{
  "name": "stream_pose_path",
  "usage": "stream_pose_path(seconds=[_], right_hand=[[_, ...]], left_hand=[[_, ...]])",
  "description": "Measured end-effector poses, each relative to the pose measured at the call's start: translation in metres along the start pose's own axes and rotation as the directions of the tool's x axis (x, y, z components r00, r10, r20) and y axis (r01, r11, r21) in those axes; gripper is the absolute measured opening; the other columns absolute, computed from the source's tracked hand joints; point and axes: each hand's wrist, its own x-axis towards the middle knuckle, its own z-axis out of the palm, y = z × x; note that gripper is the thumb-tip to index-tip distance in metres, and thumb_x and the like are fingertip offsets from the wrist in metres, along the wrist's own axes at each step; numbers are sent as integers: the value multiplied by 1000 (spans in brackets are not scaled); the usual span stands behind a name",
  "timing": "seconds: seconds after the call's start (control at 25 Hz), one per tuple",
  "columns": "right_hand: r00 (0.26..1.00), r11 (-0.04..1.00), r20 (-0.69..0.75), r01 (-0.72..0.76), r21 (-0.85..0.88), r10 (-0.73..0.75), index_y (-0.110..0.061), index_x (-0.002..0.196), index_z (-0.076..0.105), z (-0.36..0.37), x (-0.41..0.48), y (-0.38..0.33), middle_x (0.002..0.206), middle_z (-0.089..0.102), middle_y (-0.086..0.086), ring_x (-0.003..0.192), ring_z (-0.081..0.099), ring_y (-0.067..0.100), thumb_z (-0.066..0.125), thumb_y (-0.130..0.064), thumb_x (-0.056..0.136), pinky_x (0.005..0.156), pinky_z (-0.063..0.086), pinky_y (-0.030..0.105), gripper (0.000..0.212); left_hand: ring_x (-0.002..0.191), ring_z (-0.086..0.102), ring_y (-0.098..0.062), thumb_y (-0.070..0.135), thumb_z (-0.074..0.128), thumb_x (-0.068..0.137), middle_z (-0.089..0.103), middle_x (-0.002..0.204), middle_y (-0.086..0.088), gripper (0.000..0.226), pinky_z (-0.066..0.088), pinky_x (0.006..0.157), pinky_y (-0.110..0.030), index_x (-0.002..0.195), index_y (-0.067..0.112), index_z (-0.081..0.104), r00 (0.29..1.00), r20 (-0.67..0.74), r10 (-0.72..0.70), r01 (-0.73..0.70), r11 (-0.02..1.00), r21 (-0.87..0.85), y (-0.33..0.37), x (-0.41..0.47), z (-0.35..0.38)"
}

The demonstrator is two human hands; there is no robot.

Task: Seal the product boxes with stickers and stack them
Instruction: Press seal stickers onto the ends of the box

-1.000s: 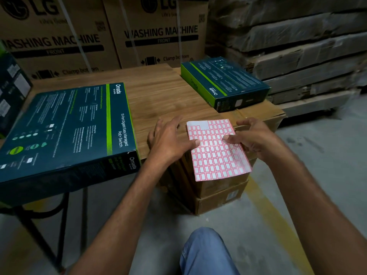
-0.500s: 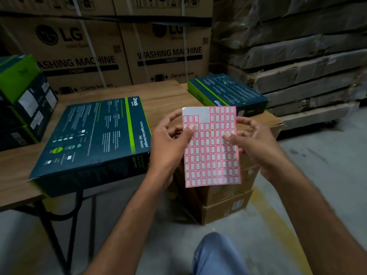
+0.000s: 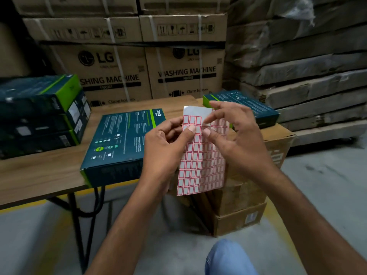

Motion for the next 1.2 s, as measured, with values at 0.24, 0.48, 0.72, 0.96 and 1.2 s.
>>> stream_pose_path(seconds=[0.24, 0.48, 0.72, 0.96, 1.2], right_hand=[[993, 964, 112, -53, 260, 24, -39, 109, 65, 3, 2, -32, 113, 65, -15, 106, 66, 9, 74, -25, 95, 85, 62, 34, 21], [989, 960, 142, -15, 279, -25, -31, 107, 74, 19, -2, -40, 113, 68, -13, 104, 66, 8, 77, -29, 92, 77, 56, 22, 16], [991, 983, -7, 132, 124, -132, -36, 109, 76, 45, -5, -33, 123, 66, -19, 123, 55, 4, 78, -34, 90, 106, 46, 42, 18], [975, 973, -31, 222, 59, -220, -32, 116, 76, 52, -7, -39, 123, 67, -15, 119, 56, 11, 70, -44, 92, 99, 47, 50, 27], [977, 969, -26, 213, 126, -211, -24, 108, 78, 50, -9, -42, 118, 68, -12, 117, 59, 2, 79, -31, 88, 100, 49, 29, 22]], left_hand=[[87, 79, -13, 12, 71, 97, 81, 96, 1, 14, 60, 70, -20, 106, 22, 74, 999, -23, 35, -34, 999, 42, 16, -19, -30], [80, 77, -10, 21, 68, 99, 81, 90, -1, 11, 58, 67, -18, 101, 16, 78, 998, -40, 43, -38, 994, 100, 16, -26, -49], [73, 75, -10, 26, 66, 98, 80, 84, -3, 17, 56, 62, -16, 96, 16, 79, 996, -74, -42, 45, 998, 44, 8, -26, -58], [69, 73, -8, 25, 64, 99, 79, 79, -1, 17, 55, 60, -16, 94, 18, 79, 995, -91, -27, 31, 998, 48, 11, -27, -61], [72, 74, -7, 20, 64, 100, 79, 81, -1, 18, 56, 62, -18, 97, 10, 79, 995, -99, -25, 27, 999, 17, 8, -29, -59]])
